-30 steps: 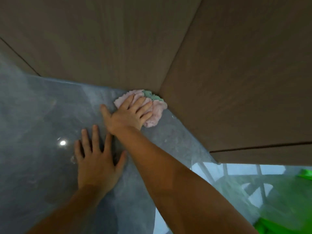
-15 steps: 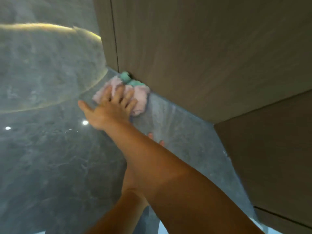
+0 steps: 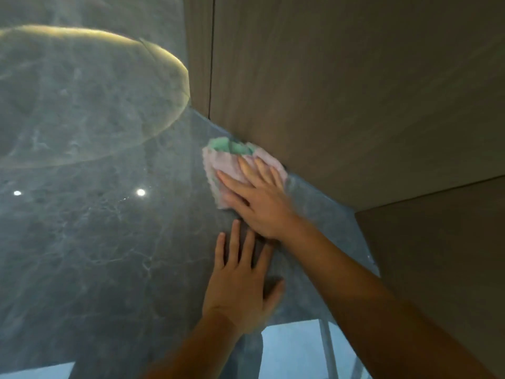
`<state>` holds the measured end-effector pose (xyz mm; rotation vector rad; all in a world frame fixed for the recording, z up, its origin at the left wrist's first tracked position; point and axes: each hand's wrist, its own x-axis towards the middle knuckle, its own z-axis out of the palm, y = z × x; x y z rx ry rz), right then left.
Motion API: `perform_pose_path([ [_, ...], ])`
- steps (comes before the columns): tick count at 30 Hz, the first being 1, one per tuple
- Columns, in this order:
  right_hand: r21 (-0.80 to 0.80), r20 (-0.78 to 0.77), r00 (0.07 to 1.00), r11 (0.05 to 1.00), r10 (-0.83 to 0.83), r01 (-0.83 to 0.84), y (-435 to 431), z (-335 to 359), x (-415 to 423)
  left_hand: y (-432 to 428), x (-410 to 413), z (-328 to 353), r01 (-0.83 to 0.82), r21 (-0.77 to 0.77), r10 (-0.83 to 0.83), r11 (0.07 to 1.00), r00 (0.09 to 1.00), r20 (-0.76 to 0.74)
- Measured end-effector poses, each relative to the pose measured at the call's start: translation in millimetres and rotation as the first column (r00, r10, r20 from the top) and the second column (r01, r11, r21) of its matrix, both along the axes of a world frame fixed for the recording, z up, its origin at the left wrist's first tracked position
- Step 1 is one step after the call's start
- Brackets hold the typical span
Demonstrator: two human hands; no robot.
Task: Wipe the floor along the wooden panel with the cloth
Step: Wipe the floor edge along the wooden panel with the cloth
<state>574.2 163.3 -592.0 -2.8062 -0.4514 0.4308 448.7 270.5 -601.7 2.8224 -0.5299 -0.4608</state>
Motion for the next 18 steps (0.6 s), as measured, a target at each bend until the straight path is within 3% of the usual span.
perform_pose_path([
  [5,-0.091,-0.068,0.952,0.952,-0.298,0.292,-133,14,-129,-4,-4,-7,0.028,-0.035,-0.026,0.999,0.999,0.032],
  [10,-0.089,-0.010,0.829,0.827,-0.559,0.556,-94,5,-131,-4,-5,-8,0.029,-0.038,-0.029,0.999,0.999,0.022],
  [12,-0.034,0.018,0.877,0.877,-0.479,0.480,-61,4,-96,-5,-6,-9,0.033,-0.043,-0.032,0.999,0.999,0.034],
  [15,0.072,0.020,0.990,0.987,-0.142,0.140,-7,3,-31,-5,-5,-8,0.040,-0.037,-0.040,0.999,0.999,0.021],
  [18,0.057,-0.023,0.992,0.991,0.121,-0.120,54,2,42,-4,-5,-8,0.050,-0.029,-0.049,0.998,0.998,0.028],
])
